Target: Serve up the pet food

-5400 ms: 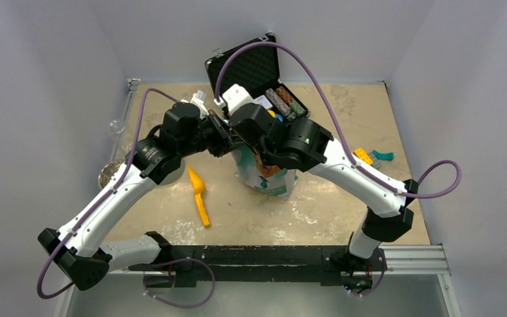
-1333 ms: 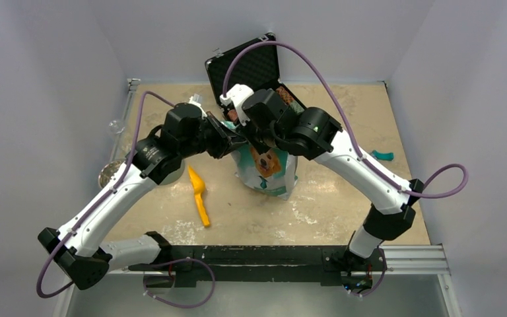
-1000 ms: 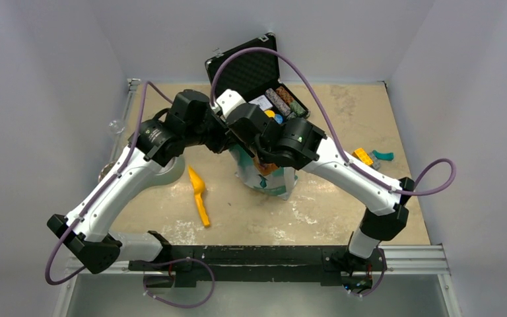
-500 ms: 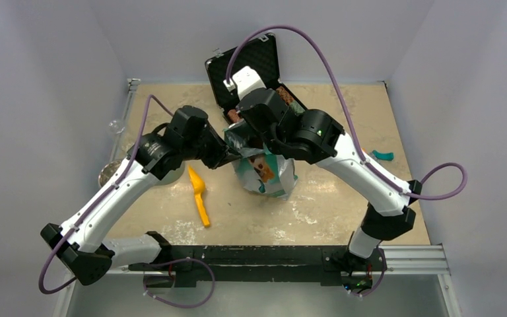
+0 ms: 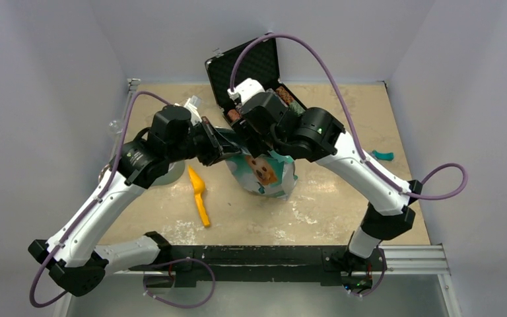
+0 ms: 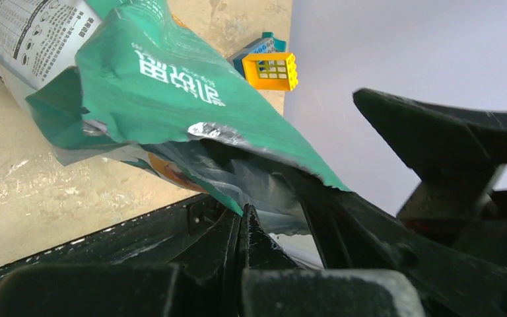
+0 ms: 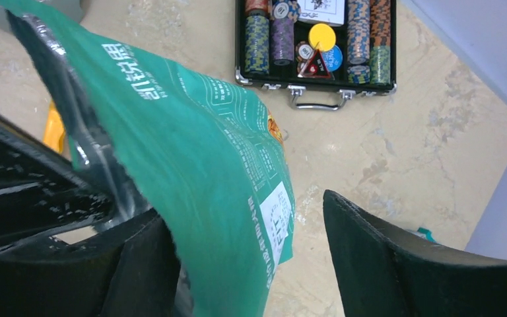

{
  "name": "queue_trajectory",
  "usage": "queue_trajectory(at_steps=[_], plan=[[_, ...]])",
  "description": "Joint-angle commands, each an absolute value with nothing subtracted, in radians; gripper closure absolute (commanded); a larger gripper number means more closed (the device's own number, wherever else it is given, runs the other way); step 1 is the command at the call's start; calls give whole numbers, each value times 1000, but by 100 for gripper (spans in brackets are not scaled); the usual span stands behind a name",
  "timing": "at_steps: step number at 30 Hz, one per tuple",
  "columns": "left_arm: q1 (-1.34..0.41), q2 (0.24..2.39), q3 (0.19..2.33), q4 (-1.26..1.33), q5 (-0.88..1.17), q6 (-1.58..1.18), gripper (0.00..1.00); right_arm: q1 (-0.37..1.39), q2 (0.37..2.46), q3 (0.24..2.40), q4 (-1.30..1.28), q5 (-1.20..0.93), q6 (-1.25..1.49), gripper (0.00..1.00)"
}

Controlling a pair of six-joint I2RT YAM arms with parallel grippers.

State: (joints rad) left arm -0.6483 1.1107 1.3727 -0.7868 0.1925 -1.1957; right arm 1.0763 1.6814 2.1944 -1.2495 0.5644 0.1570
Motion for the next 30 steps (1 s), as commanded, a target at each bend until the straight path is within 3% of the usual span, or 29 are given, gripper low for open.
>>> queue_trajectory(at_steps=[1,4,7,11,13,17,21,23,30], plan=[[-642,1050,1404,-749,224,-1135,100,1056,1700,2266,-1284,526,192,20],[-642,1049,1408,-746,245,-1124,100,1042,1744,2350,-1325,438,206,22],[-642,1056,1430,-768,271,-1095,100,1042,1762,2386,-1343,488,239,50],[-643,1055,1469,-820,294,-1043,100,1039,1722,2351,-1326,531,247,71],[-641,1056,1492,-829,315,-1008,100,1018,1700,2334,-1343,548,298,100],[-641,1084,1508,-754,419,-1010,100,933,1623,2273,-1359,532,384,100],[-653,1183,1449,-410,609,-1241,100,838,1543,2264,-1373,545,371,100],[-668,1269,1528,-336,637,-1280,100,788,1510,2274,-1396,565,354,100],[-711,1557,1964,-462,661,-1200,100,714,1416,2296,-1434,673,295,100]])
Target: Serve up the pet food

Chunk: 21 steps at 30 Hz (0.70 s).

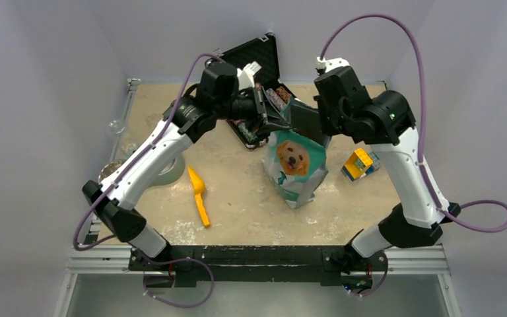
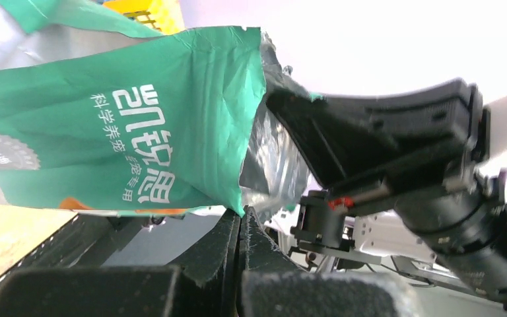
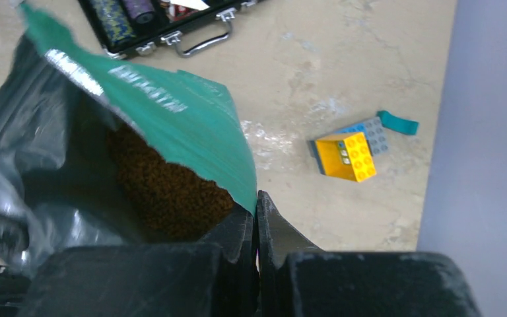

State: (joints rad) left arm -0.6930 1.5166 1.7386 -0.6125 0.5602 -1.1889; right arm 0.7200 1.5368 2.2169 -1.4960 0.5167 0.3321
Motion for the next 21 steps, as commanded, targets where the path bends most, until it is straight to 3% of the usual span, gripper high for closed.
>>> queue_trajectory(at_steps=[1,7,18,19,21], plan=[[-712,1571,1988,-474,660,-1195,100,715,1425,2329,-1455,693,289,100],[-708,1532,1923,-635,675,-1041,100,745,1411,2335,-1459,698,265,100],[-686,1279,1499,-985,484,-661,100,1068,1430,1858,-1146,396,401,100],[-686,1248,1487,-1013,468,-643,99,1081,1435,1852,-1128,369,397,100],[-686,1168,1454,-1043,441,-618,83,1092,1434,1845,-1111,350,381,100]])
